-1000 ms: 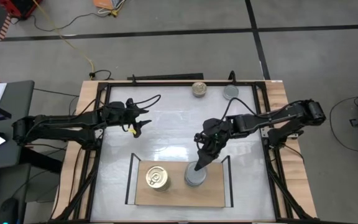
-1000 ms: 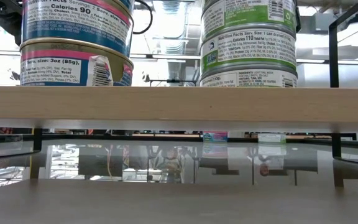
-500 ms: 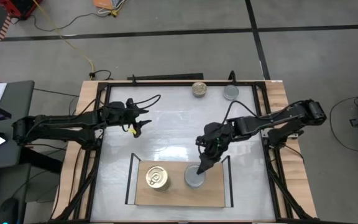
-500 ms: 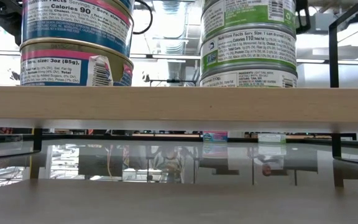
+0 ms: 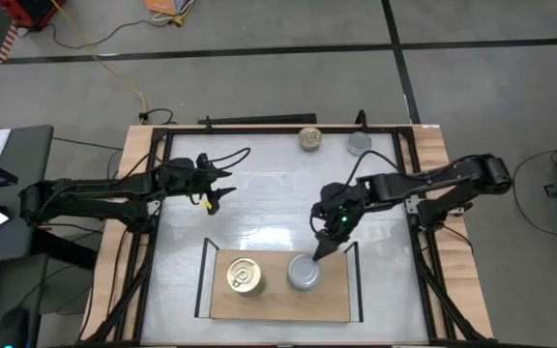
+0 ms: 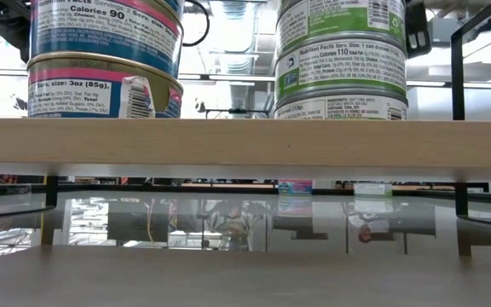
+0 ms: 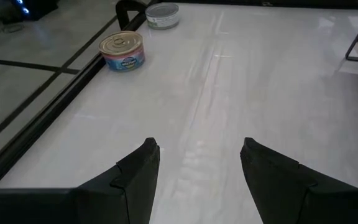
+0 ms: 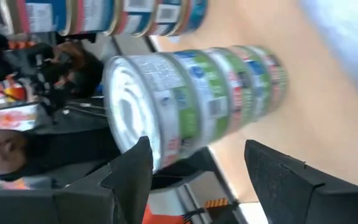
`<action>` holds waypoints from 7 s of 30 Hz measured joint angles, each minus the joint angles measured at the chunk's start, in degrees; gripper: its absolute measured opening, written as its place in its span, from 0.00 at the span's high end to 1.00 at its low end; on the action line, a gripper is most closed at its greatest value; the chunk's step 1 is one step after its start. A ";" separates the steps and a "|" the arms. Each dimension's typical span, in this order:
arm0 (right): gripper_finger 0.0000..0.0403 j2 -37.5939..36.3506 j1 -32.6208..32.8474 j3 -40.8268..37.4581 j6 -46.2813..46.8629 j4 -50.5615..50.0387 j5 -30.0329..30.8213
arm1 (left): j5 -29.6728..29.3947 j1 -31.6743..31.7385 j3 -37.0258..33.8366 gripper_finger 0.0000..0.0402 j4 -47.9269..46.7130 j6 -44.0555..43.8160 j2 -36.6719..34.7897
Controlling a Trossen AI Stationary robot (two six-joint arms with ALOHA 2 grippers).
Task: Stack canned seafood by type on shelf
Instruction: Stack the green tuna can on top of the green tuna can on the shelf
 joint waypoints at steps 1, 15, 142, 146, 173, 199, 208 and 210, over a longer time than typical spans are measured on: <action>0.31 -0.38 -0.39 0.00 -0.88 -1.24 0.58 | 0.00 0.00 0.00 0.47 0.08 -0.02 -0.02; 0.31 -2.49 -9.27 -1.04 -30.91 -38.92 38.08 | -0.02 0.00 0.00 0.47 0.04 -0.93 0.00; 0.62 8.51 -28.32 -7.66 -73.80 -4.52 29.07 | 2.91 0.02 0.00 0.47 0.15 0.24 0.15; 0.62 5.85 -27.55 -1.50 -70.39 -10.95 25.19 | 2.91 0.02 0.00 0.47 0.15 0.00 0.15; 0.62 2.81 -1.10 13.57 -25.09 3.41 -5.09 | 6.14 0.00 0.00 0.47 0.39 -4.56 0.15; 0.38 9.00 0.41 13.57 -13.92 2.48 -4.63 | 6.83 0.00 0.00 0.47 0.02 -3.02 0.15; 0.36 9.00 0.90 15.01 -8.64 -0.66 -5.98 | 7.54 0.00 0.00 0.47 0.04 -3.00 0.15; 0.36 8.96 0.90 16.35 -7.91 -2.38 -6.00 | 7.52 0.00 0.00 0.47 0.04 -3.02 0.15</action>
